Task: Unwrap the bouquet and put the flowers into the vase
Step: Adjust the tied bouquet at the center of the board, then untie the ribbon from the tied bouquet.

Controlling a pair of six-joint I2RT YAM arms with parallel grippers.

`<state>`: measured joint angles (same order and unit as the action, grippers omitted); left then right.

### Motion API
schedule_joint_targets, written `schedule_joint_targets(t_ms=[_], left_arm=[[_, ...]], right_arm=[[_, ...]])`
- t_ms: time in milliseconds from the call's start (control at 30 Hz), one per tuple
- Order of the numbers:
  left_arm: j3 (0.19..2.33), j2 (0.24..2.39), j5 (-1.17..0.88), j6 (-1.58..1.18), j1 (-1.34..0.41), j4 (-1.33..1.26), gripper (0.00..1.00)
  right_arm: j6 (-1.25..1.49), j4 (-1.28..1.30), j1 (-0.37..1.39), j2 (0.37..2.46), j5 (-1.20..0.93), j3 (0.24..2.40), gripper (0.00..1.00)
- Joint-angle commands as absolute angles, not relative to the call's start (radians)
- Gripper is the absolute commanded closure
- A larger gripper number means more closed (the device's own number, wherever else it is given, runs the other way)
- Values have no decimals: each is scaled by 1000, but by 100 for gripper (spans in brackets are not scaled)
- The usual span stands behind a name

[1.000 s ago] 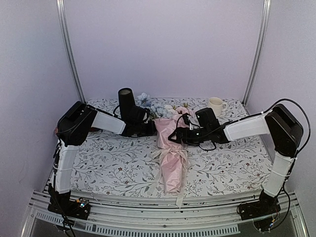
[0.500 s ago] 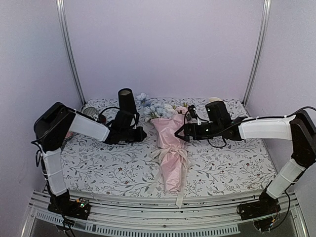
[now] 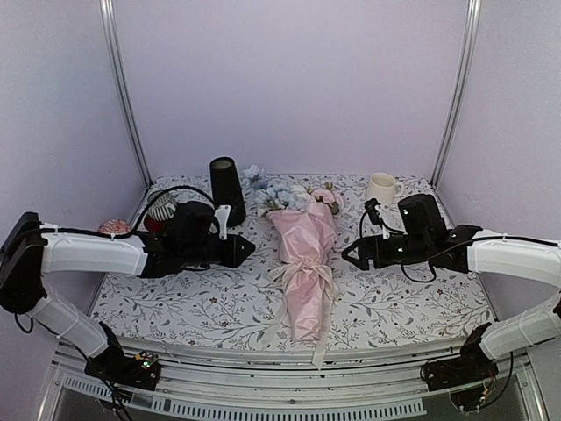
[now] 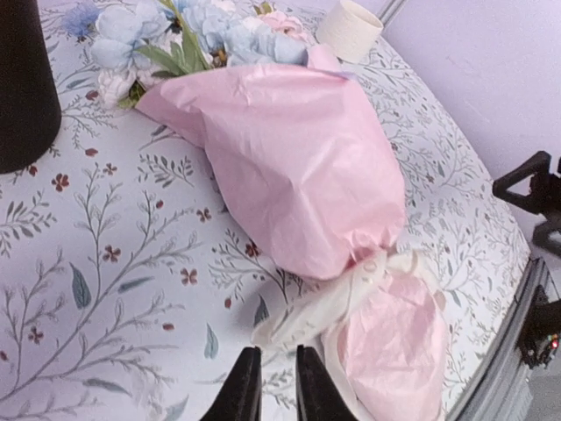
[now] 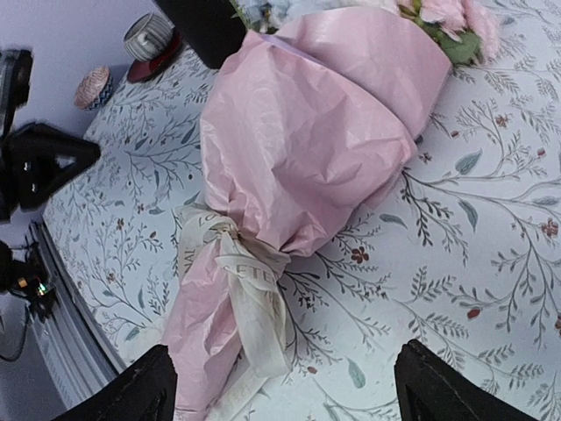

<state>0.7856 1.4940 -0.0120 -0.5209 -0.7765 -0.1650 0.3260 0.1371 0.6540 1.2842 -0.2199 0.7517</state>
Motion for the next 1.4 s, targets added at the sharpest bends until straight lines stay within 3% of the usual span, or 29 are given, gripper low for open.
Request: schedule_joint_targets(t_ms=[0,100,300,633,1367], left_arm=[[687,1371,-4,-503,-833,-101,81],[606,1294,-43,-530,-864,-116,79],[482,1211,-103,-579,-928,-161,77],[427,1243,-88,-624,-1021,-233,69],[579,1510,-25,-638,-1134,-232,63]], right_arm=[[414,156,655,1187,-153,691,27],[498,127,655,1167,-183,645,42],[531,37,655,1165,-330,541,41],[617,-123,734,1219,-360,387,40],[780,-508,876,1524,-324,338,62]])
